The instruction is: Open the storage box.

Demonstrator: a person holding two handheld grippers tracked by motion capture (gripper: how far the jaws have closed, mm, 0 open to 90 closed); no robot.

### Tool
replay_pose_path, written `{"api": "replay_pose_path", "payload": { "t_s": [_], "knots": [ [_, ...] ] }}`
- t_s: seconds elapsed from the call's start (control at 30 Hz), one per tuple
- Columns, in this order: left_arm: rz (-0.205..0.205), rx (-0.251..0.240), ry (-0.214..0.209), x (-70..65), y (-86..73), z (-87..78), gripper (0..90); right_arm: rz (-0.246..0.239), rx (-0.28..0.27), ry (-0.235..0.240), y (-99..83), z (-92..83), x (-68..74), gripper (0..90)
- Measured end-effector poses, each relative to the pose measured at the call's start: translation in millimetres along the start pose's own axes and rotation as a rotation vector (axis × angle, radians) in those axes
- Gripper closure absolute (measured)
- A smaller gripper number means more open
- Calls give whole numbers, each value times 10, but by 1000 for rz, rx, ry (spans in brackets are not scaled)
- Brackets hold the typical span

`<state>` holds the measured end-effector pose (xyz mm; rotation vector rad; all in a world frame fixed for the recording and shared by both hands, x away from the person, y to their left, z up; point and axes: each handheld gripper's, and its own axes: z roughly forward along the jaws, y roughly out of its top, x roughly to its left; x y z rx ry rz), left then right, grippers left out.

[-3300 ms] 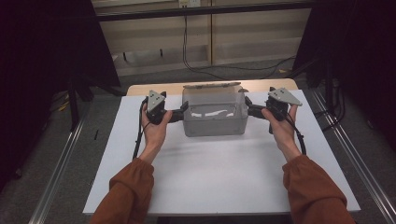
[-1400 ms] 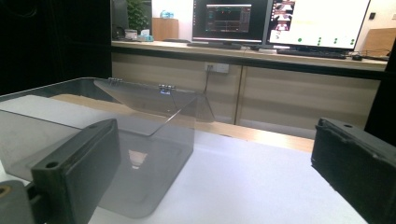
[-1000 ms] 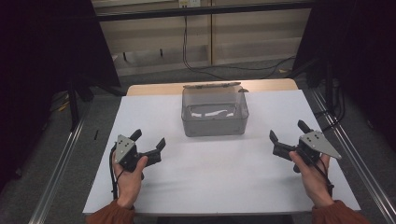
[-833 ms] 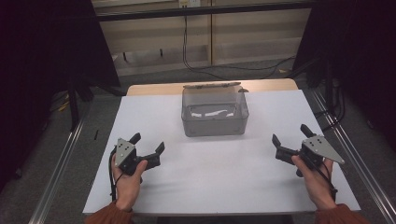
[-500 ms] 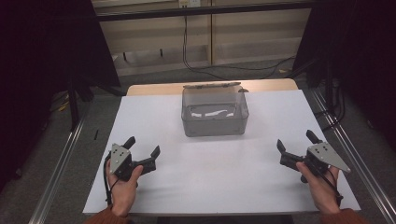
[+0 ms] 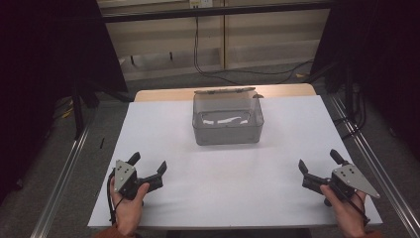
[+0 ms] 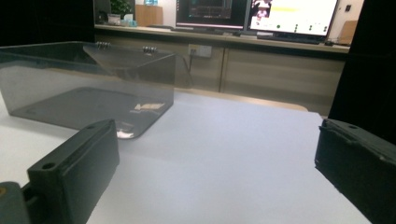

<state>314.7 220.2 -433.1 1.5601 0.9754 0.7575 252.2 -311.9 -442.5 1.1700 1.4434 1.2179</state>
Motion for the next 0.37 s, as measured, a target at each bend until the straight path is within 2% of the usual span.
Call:
{"api": "replay_pose_path", "payload": {
  "t_s": [0.3, 0.37],
  "knots": [
    [3, 17, -20, -42, -29, 63, 31, 18, 11, -8, -25, 43, -11, 0],
    [-10, 24, -20, -32, -31, 70, 31, 19, 15, -7, -30, 52, -12, 0]
  ]
}}
